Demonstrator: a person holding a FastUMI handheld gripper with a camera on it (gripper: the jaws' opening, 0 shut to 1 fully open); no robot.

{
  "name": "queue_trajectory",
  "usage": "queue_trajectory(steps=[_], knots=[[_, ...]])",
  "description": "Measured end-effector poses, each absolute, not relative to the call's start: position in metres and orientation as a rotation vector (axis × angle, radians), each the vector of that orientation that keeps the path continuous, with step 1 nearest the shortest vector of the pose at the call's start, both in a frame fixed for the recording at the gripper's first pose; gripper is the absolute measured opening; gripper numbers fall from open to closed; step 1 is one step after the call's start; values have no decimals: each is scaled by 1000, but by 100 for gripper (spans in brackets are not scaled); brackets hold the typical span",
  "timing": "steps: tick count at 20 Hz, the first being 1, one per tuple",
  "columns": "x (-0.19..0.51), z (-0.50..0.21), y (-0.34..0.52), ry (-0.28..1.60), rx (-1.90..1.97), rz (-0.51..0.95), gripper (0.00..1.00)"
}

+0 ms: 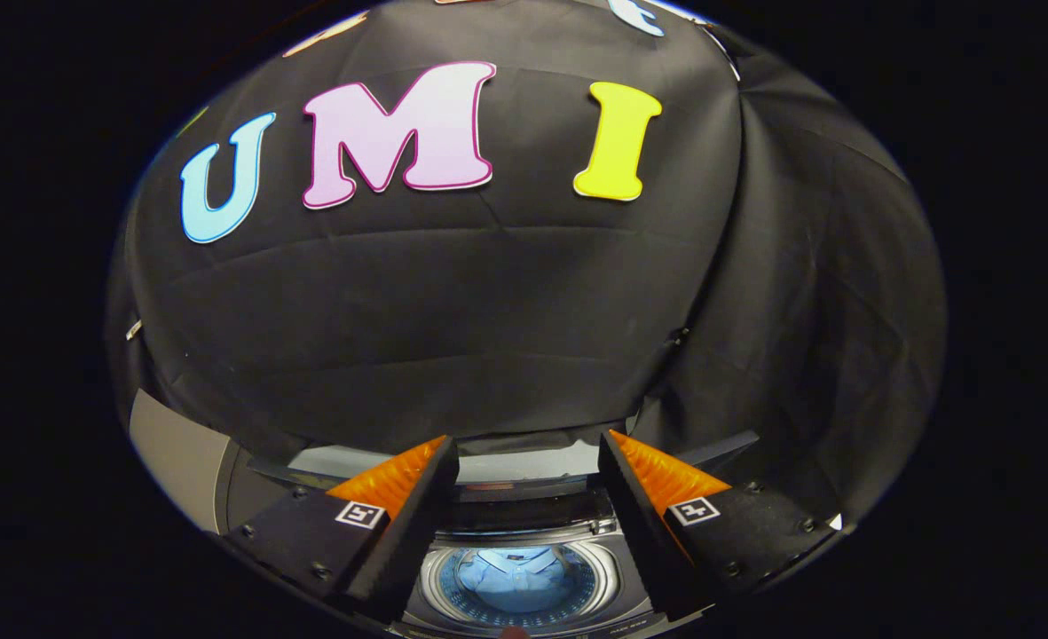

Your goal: Put the clothes into the washing machine and then close the washing machine lid.

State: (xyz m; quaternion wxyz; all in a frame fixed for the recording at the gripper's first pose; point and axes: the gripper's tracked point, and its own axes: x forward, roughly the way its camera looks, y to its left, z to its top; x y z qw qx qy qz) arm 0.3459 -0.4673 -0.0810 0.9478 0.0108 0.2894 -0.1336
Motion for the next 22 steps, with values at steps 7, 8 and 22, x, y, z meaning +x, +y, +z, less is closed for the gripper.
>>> queue_trajectory(steps=[7,8,22], knots=[[312,-82,-464,584,5,-280,100],[308,-83,-462,584,3,-281,100],[260,-93,-457,574,21,-263,100]])
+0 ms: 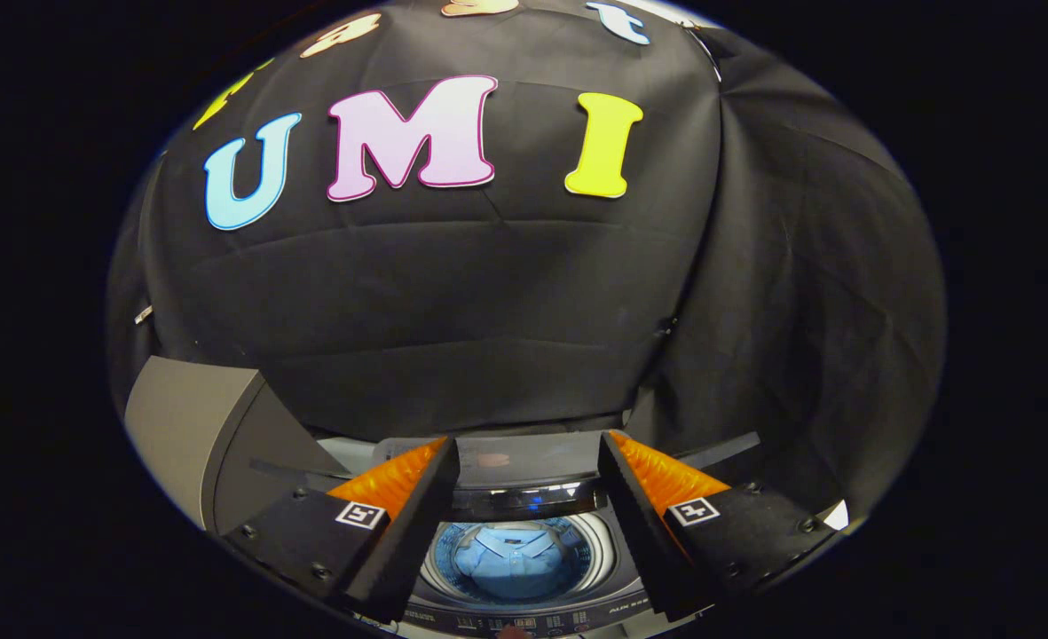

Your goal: Put the clothes into the washing machine and then close the washing machine lid.

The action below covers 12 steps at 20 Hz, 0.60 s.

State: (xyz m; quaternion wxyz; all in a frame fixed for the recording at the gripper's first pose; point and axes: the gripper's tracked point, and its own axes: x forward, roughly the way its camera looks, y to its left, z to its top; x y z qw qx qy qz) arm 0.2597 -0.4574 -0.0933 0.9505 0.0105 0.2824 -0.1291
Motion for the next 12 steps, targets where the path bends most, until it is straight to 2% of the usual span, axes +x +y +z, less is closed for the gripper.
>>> queue_trajectory(steps=[5,8,12], knots=[[213,-173,-451,780,-27,-252,99],[197,-224,-444,830,10,-235,99],[185,-250,-453,868,15,-249,99]])
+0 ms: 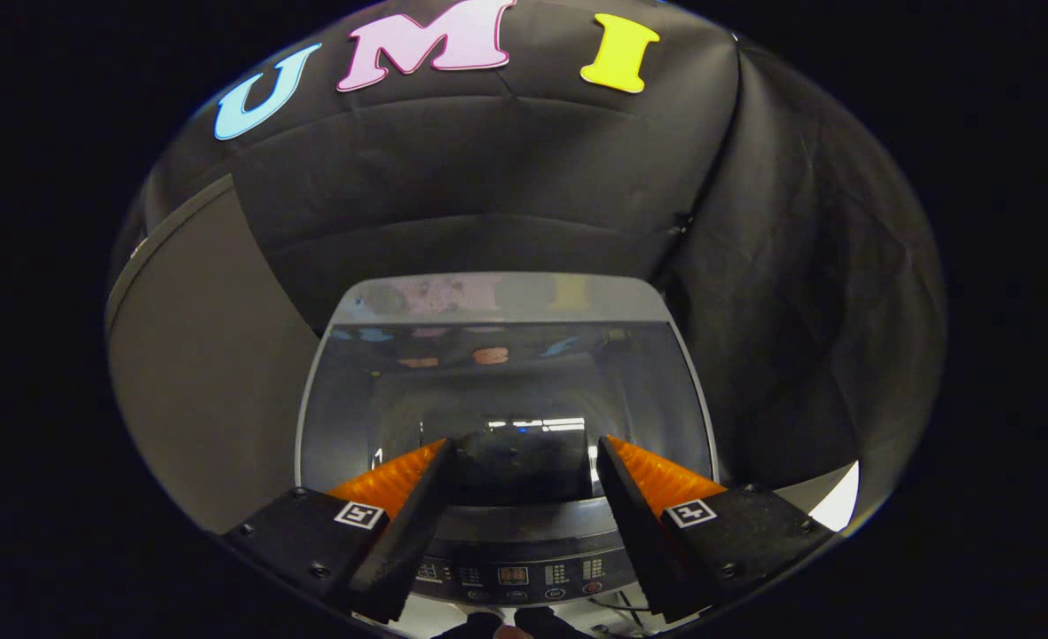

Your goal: Put the clothes into the washing machine and then close the washing machine lid.

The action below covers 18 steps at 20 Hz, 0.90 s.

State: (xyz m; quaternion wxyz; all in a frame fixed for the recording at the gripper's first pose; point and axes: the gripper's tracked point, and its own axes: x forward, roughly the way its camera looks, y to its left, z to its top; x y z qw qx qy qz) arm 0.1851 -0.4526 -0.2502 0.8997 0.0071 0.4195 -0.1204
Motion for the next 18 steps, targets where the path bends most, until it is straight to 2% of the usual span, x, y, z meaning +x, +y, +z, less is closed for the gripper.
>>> queue_trajectory(steps=[7,18], knots=[[184,-256,-454,870,29,-247,99],[198,-182,-444,730,-8,-231,99]])
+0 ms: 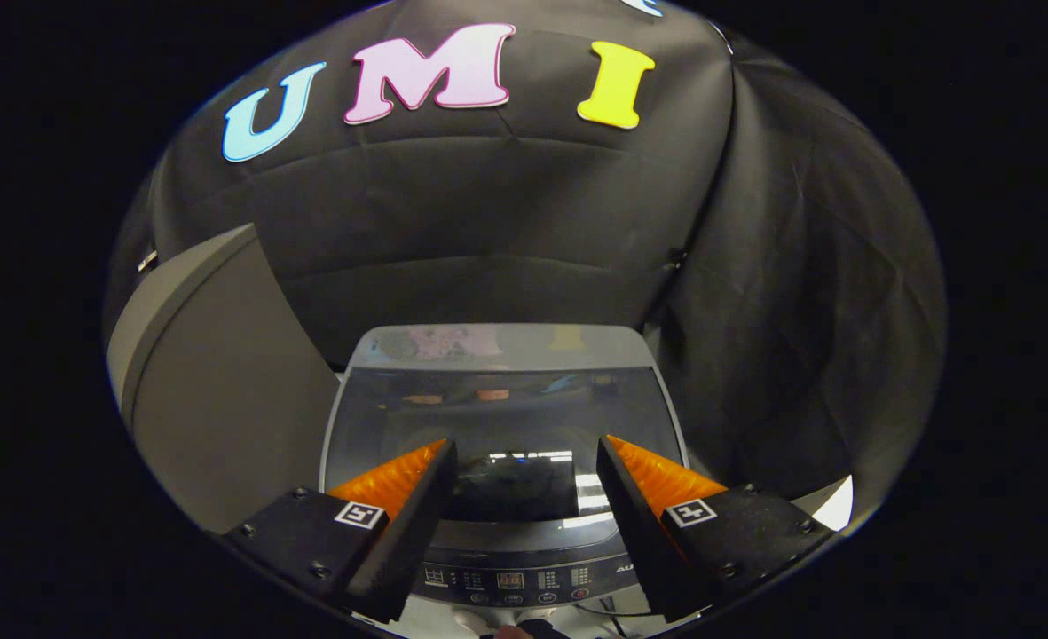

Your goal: Put the clothes into the washing machine and then close the washing machine lid.

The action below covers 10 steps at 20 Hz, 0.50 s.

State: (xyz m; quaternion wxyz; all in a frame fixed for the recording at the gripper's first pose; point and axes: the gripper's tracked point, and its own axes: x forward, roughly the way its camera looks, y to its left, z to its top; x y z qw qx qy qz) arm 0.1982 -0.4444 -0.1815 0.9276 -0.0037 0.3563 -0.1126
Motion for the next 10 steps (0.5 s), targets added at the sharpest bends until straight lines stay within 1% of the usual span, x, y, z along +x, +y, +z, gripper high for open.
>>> queue_trajectory(steps=[4,10], knots=[[200,-135,-433,614,-17,-215,99],[175,-47,-412,388,-40,-200,99]])
